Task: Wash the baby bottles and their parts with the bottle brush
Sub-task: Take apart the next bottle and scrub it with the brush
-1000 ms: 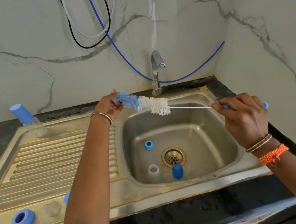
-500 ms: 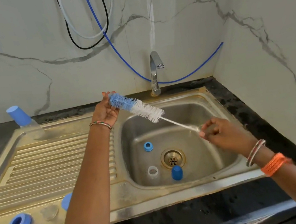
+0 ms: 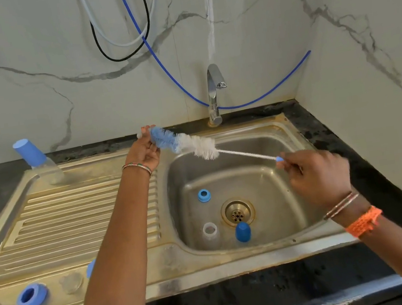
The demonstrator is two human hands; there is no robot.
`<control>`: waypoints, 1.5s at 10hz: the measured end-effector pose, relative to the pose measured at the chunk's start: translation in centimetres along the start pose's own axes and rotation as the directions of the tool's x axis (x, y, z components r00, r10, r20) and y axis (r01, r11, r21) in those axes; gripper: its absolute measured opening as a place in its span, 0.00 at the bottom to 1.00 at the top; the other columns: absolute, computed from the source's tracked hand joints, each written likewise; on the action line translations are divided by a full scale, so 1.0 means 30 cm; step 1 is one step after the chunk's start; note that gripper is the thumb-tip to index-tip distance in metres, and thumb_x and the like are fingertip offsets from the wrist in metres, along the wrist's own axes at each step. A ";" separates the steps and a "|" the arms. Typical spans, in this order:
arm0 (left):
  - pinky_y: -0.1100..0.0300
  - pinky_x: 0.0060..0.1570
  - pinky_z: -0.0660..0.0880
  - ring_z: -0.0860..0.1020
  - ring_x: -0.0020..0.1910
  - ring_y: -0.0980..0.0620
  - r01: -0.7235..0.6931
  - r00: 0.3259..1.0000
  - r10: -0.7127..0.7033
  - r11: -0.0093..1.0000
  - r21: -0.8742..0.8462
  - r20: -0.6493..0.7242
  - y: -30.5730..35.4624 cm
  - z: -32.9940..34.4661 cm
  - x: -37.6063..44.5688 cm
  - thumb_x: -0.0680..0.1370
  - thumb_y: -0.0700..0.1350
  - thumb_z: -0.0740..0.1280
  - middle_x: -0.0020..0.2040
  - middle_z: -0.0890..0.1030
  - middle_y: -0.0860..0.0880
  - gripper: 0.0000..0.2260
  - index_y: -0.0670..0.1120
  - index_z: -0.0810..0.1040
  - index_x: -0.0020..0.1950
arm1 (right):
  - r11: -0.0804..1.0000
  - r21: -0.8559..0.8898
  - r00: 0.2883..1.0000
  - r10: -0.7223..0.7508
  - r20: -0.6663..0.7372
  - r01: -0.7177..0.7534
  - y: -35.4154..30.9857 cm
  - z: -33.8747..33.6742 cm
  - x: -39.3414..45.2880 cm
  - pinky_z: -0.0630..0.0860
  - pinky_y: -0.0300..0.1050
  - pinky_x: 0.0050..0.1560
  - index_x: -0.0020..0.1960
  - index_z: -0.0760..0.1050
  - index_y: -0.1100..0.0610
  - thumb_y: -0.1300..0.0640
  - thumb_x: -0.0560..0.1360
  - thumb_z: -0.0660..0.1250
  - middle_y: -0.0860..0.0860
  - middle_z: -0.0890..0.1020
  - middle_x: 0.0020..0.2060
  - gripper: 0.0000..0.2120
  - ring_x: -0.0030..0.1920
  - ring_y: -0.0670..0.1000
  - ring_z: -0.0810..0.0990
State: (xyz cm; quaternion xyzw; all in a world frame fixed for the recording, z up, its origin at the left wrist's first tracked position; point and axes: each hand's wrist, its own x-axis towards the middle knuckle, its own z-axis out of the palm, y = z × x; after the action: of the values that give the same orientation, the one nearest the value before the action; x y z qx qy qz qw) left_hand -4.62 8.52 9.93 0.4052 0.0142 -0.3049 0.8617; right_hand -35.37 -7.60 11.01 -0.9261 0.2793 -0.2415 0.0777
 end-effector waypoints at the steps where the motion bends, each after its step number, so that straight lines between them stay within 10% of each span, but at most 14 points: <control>1: 0.67 0.27 0.70 0.80 0.36 0.55 0.025 0.994 -0.017 0.997 0.080 -0.106 -0.011 0.017 0.006 0.80 0.50 0.61 0.45 0.80 0.46 0.11 0.42 0.76 0.46 | 0.939 -0.238 0.876 -0.321 -0.360 0.246 0.006 0.043 -0.012 0.66 0.40 0.28 0.46 0.84 0.55 0.65 0.69 0.70 0.51 0.83 0.33 0.09 0.29 0.54 0.77; 2: 0.58 0.51 0.73 0.81 0.43 0.52 0.049 0.996 -0.039 0.990 0.130 -0.083 -0.005 0.012 0.010 0.79 0.49 0.62 0.42 0.82 0.45 0.12 0.41 0.76 0.47 | 0.964 -0.174 0.944 -0.237 -0.230 0.199 0.012 0.084 -0.022 0.66 0.39 0.29 0.44 0.82 0.55 0.66 0.71 0.67 0.51 0.82 0.34 0.08 0.30 0.53 0.76; 3: 0.56 0.64 0.69 0.80 0.46 0.51 0.056 0.997 -0.059 0.996 0.067 0.053 0.002 -0.008 0.002 0.79 0.48 0.62 0.43 0.82 0.46 0.10 0.41 0.76 0.48 | 0.712 0.413 0.708 0.169 0.685 -0.569 -0.010 0.025 0.013 0.61 0.35 0.23 0.40 0.76 0.56 0.61 0.79 0.58 0.50 0.73 0.26 0.12 0.24 0.46 0.67; 4: 0.55 0.59 0.74 0.83 0.45 0.50 0.054 0.991 -0.056 0.998 0.020 0.123 0.016 -0.035 -0.014 0.73 0.50 0.65 0.41 0.84 0.47 0.12 0.43 0.76 0.48 | 0.288 0.446 0.458 -0.028 0.889 -0.848 0.034 0.009 0.045 0.54 0.33 0.20 0.43 0.73 0.60 0.59 0.81 0.52 0.49 0.66 0.24 0.14 0.20 0.42 0.59; 5: 0.65 0.40 0.77 0.82 0.50 0.53 0.033 0.999 -0.032 0.999 0.025 -0.021 0.009 -0.034 -0.007 0.79 0.48 0.63 0.46 0.84 0.50 0.08 0.44 0.75 0.47 | 0.673 0.517 0.761 0.105 0.640 -0.528 0.012 0.016 0.048 0.65 0.36 0.24 0.48 0.75 0.56 0.53 0.79 0.62 0.52 0.76 0.31 0.08 0.23 0.44 0.69; 6: 0.67 0.34 0.71 0.79 0.56 0.56 0.047 0.976 -0.021 0.992 0.116 -0.219 -0.022 -0.006 -0.004 0.82 0.49 0.60 0.62 0.77 0.52 0.10 0.47 0.73 0.44 | 0.999 -0.020 0.999 -0.047 -0.012 0.046 -0.013 0.040 0.041 0.70 0.40 0.31 0.45 0.77 0.51 0.50 0.75 0.68 0.49 0.78 0.34 0.05 0.32 0.50 0.76; 7: 0.65 0.36 0.69 0.74 0.38 0.56 0.074 0.971 -0.048 0.992 0.101 -0.234 -0.033 -0.009 0.011 0.82 0.50 0.58 0.46 0.78 0.52 0.11 0.50 0.74 0.42 | 0.940 -0.256 0.901 -0.302 -0.312 0.227 -0.040 0.039 0.024 0.66 0.38 0.27 0.40 0.80 0.56 0.57 0.73 0.68 0.51 0.79 0.32 0.05 0.31 0.54 0.77; 8: 0.60 0.41 0.77 0.77 0.39 0.53 0.047 0.998 -0.048 0.999 -0.028 -0.044 -0.012 -0.031 0.016 0.82 0.48 0.58 0.40 0.80 0.50 0.13 0.49 0.80 0.43 | 0.985 0.117 0.980 0.110 0.164 -0.130 -0.036 -0.002 0.061 0.65 0.37 0.27 0.38 0.79 0.56 0.58 0.77 0.64 0.50 0.76 0.28 0.10 0.27 0.50 0.74; 9: 0.53 0.61 0.72 0.79 0.53 0.49 0.008 0.994 0.005 0.993 -0.117 0.110 0.013 -0.041 0.012 0.81 0.46 0.58 0.48 0.83 0.48 0.10 0.44 0.77 0.50 | 0.434 0.398 0.458 0.038 0.888 -0.808 -0.031 -0.028 0.066 0.57 0.33 0.20 0.41 0.74 0.60 0.57 0.81 0.55 0.48 0.67 0.24 0.14 0.21 0.42 0.61; 10: 0.58 0.64 0.68 0.71 0.68 0.49 -0.004 1.000 0.006 0.999 -0.046 0.030 0.033 -0.020 0.014 0.83 0.46 0.54 0.67 0.74 0.46 0.11 0.45 0.74 0.49 | 0.702 0.491 0.715 0.037 0.698 -0.516 -0.064 -0.010 0.038 0.62 0.32 0.22 0.43 0.79 0.57 0.57 0.80 0.59 0.47 0.71 0.26 0.12 0.21 0.42 0.67; 11: 0.65 0.53 0.71 0.75 0.64 0.51 0.056 0.990 -0.043 0.994 0.093 -0.136 0.034 0.008 0.000 0.83 0.51 0.52 0.74 0.66 0.47 0.15 0.46 0.74 0.58 | 0.977 -0.092 0.974 -0.201 -0.106 0.192 -0.106 -0.015 0.050 0.65 0.37 0.24 0.42 0.81 0.55 0.57 0.76 0.64 0.49 0.77 0.28 0.08 0.26 0.50 0.76; 13: 0.62 0.62 0.67 0.65 0.72 0.52 0.058 0.972 -0.135 0.931 -0.361 -0.192 0.053 0.020 0.009 0.83 0.52 0.54 0.75 0.65 0.47 0.16 0.42 0.73 0.59 | 0.882 -0.333 0.904 -0.400 -0.154 0.334 -0.067 0.065 0.016 0.59 0.38 0.26 0.49 0.82 0.56 0.65 0.69 0.71 0.52 0.78 0.32 0.10 0.27 0.54 0.75; 14: 0.54 0.68 0.66 0.72 0.67 0.51 0.044 0.997 -0.059 0.969 -0.245 -0.053 0.058 -0.013 0.009 0.78 0.50 0.60 0.66 0.76 0.46 0.18 0.37 0.73 0.61 | 0.888 0.353 0.878 0.105 0.467 -0.294 -0.078 0.059 0.031 0.61 0.35 0.23 0.41 0.78 0.53 0.62 0.77 0.62 0.48 0.73 0.25 0.10 0.22 0.47 0.71; 15: 0.55 0.57 0.77 0.83 0.47 0.53 -0.021 0.984 0.016 0.999 0.029 0.178 0.083 -0.047 0.004 0.73 0.46 0.63 0.44 0.84 0.50 0.10 0.44 0.83 0.44 | 0.195 0.427 0.417 -0.092 0.904 -0.883 -0.029 0.033 0.048 0.53 0.31 0.17 0.42 0.73 0.60 0.63 0.77 0.53 0.48 0.65 0.21 0.11 0.17 0.41 0.58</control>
State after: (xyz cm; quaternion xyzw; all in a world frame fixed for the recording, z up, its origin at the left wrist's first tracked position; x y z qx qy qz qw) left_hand -2.88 10.66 10.66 0.3899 -0.0709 -0.3320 0.8560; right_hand -33.42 -7.67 10.96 -0.5644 0.2980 0.1250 0.7597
